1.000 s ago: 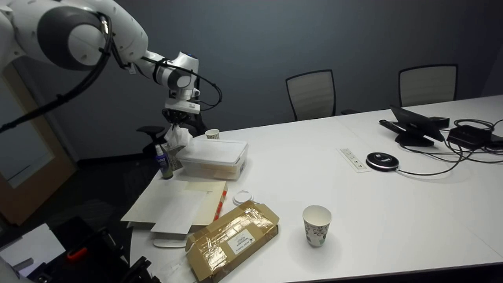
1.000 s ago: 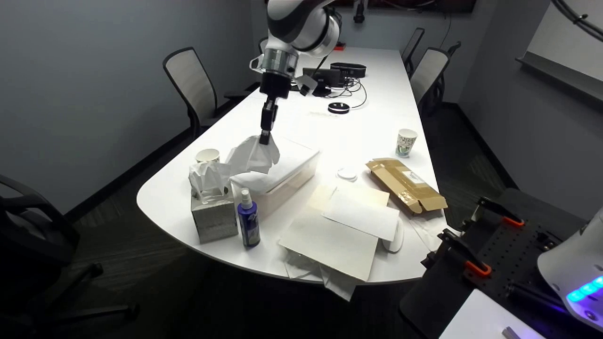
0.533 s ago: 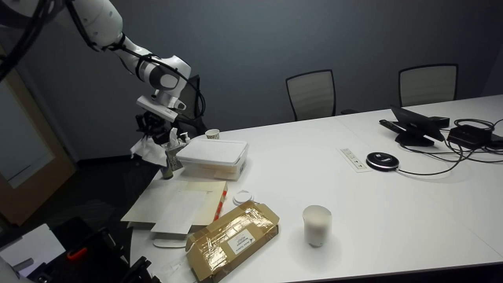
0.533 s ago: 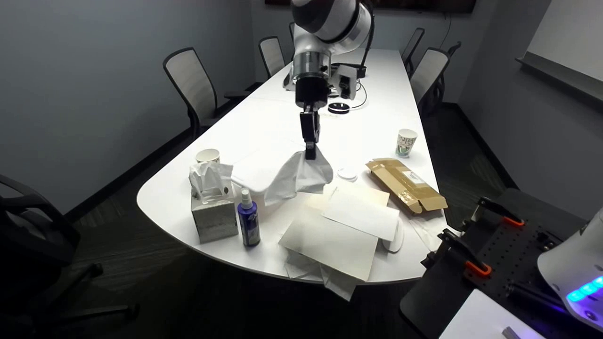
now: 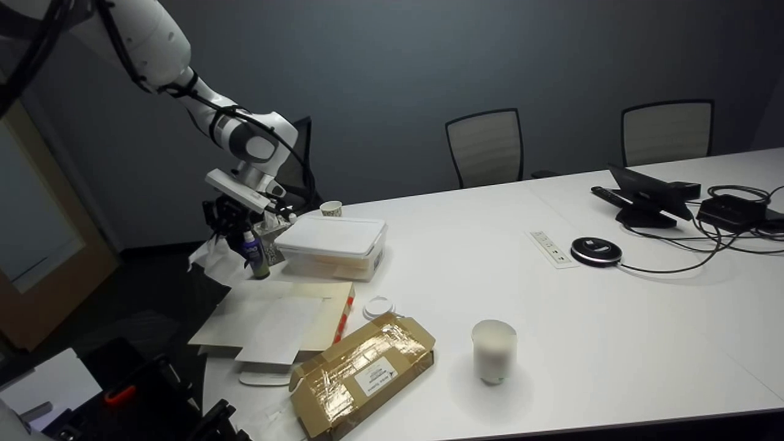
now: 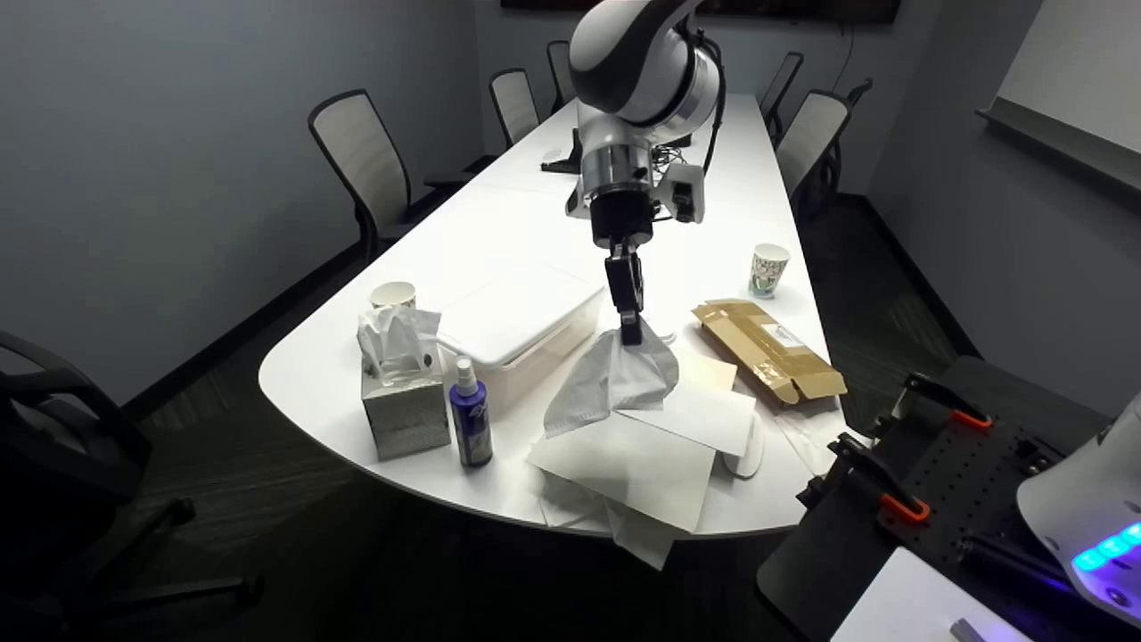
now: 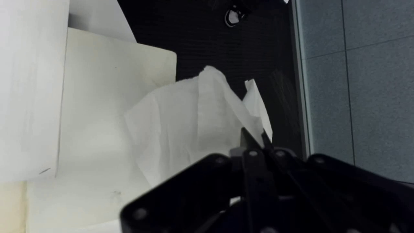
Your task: Use the tissue to wipe the top of the container
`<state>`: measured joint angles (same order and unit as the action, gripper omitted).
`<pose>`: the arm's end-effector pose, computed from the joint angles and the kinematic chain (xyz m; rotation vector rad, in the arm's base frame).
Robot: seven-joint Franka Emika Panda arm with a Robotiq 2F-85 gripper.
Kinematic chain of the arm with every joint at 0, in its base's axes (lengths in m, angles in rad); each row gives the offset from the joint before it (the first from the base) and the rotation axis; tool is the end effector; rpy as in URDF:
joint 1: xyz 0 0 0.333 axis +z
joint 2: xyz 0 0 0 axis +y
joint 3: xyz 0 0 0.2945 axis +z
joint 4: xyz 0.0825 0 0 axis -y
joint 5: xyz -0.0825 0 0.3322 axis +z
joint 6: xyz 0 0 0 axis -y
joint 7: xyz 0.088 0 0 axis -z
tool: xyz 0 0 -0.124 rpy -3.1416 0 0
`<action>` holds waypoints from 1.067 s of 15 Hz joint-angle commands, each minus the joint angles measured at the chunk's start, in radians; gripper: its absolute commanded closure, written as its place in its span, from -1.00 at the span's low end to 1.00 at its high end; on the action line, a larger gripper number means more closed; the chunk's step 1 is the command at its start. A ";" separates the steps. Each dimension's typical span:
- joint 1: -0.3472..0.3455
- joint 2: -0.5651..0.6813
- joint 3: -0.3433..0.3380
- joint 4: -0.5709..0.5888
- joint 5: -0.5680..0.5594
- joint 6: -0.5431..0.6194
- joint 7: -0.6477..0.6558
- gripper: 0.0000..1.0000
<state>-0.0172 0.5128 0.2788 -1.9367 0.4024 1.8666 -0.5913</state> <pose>0.4800 0.1655 0.2133 -2.3807 -0.7676 0.6285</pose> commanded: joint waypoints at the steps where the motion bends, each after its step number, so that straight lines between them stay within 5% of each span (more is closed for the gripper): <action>1: 0.036 0.074 -0.024 0.039 -0.019 0.098 -0.039 0.99; 16: 0.145 0.432 -0.009 0.434 -0.298 0.329 -0.053 0.99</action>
<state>0.0954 0.8818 0.2668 -1.6023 0.1596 2.1650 -0.6447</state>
